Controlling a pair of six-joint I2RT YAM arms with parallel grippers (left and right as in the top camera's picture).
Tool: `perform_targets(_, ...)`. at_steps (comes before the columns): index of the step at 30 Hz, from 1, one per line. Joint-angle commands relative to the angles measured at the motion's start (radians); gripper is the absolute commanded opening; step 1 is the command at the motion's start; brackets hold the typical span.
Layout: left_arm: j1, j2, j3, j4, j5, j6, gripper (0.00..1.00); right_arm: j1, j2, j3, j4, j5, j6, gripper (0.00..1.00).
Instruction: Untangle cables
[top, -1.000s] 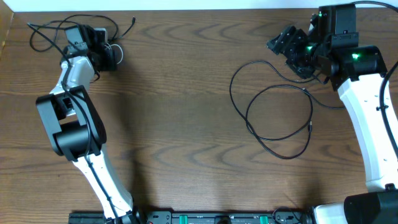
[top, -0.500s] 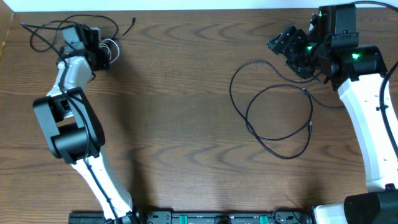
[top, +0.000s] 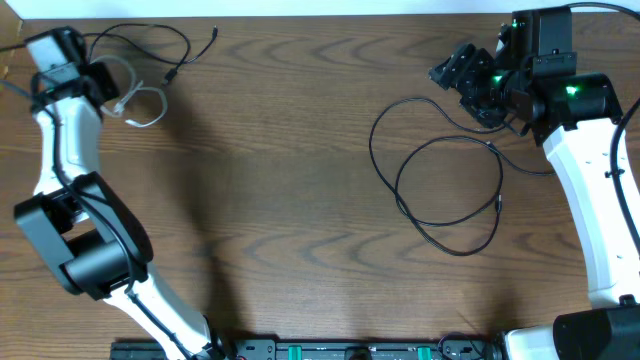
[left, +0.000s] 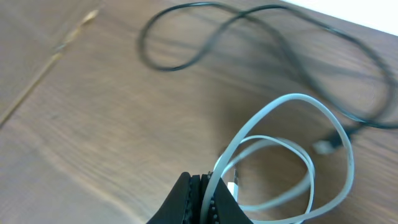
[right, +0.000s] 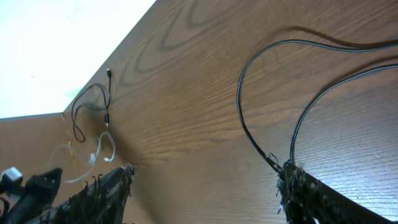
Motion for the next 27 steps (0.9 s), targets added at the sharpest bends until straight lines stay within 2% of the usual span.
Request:
perform_targets(1, 0.039, 0.000, 0.008, 0.009, -0.043, -0.032, 0.07, 0.007, -0.007, 0.001, 0.000, 0.008, -0.023, 0.76)
perform_targets(12, 0.074, -0.036, 0.035, 0.113, -0.046, -0.024, 0.07, 0.007, -0.007, 0.001, 0.008, 0.008, -0.021, 0.76)
perform_targets(24, 0.074, 0.033, 0.025, 0.091, -0.046, -0.025, 0.07, 0.007, -0.007, 0.001, 0.006, 0.008, -0.022, 0.75)
perform_targets(27, 0.074, 0.064, 0.025, 0.058, -0.046, -0.028, 0.11, 0.007, -0.007, 0.001, 0.003, 0.008, -0.021, 0.74)
